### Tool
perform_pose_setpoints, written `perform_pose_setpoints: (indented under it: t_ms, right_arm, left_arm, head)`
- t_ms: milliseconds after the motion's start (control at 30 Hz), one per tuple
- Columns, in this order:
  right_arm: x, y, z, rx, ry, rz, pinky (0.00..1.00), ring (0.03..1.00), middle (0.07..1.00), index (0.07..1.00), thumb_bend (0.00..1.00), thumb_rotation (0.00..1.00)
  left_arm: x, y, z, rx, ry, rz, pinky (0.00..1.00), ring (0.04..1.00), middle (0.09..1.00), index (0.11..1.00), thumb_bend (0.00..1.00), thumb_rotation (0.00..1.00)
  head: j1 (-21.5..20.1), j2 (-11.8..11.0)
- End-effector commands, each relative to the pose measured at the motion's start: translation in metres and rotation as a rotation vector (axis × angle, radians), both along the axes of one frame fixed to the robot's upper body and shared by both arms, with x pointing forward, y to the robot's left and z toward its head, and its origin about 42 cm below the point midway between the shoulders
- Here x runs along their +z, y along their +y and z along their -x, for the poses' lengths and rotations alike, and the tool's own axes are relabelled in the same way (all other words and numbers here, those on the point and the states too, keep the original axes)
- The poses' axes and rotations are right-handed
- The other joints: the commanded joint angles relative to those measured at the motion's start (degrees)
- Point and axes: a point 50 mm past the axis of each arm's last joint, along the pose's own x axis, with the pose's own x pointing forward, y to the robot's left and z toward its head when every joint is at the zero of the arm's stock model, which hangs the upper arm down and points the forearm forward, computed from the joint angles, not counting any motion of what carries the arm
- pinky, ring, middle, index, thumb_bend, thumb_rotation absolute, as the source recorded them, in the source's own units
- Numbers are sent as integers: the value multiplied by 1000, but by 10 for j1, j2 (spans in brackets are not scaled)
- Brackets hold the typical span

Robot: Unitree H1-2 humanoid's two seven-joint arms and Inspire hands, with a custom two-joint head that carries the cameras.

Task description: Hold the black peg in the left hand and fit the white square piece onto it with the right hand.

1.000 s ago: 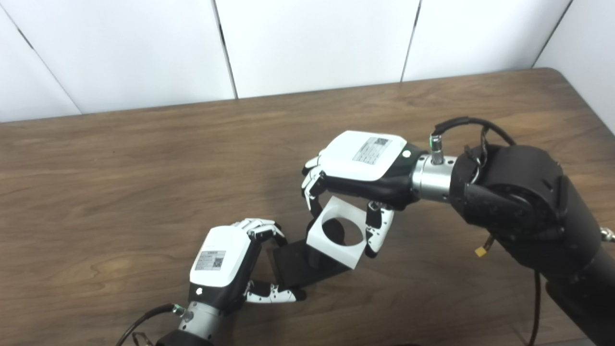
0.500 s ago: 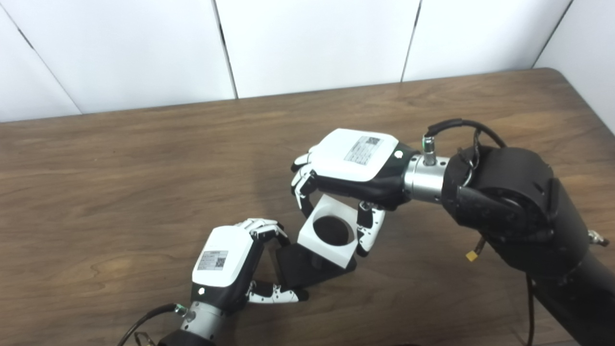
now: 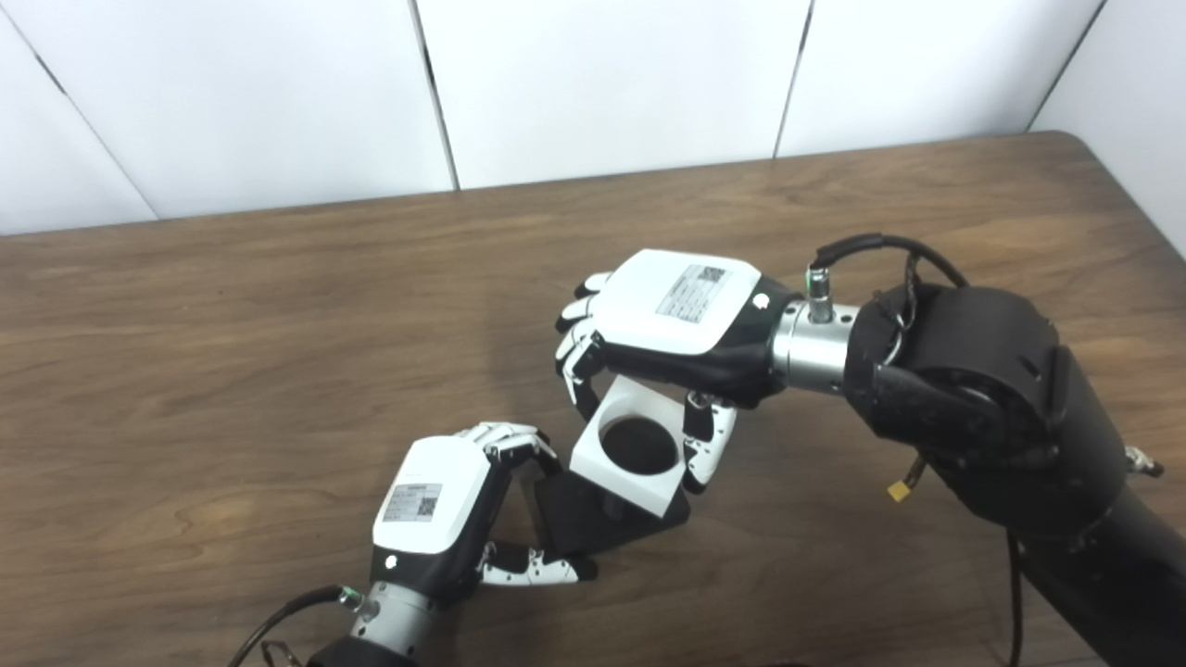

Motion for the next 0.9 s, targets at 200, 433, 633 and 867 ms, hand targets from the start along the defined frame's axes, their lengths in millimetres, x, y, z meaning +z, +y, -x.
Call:
perform_pose_setpoints:
  t_ms: [200, 433, 633, 867]
  right_arm:
    - [6, 5, -5, 10, -79, 15, 936, 894, 792, 483, 523, 129]
    - [1, 7, -4, 9, -67, 19, 947, 889, 790, 483, 523, 128]
    - [-4, 9, -4, 12, -59, 29, 933, 887, 789, 484, 522, 126]
    - [-7, 8, -3, 10, -48, 31, 938, 888, 790, 484, 522, 126]
  left_arm:
    - [3, -7, 6, -32, 18, 15, 670, 766, 738, 487, 517, 42]
    - [3, -7, 6, -29, 20, 20, 664, 769, 738, 487, 517, 42]
    - [3, -6, 6, -26, 16, 22, 662, 766, 737, 487, 518, 42]
    - [4, -6, 6, -24, 18, 16, 663, 768, 739, 487, 517, 43]
  head:
    - [-2, 3]
    - [-2, 3]
    - [-2, 3]
    - [-4, 4]
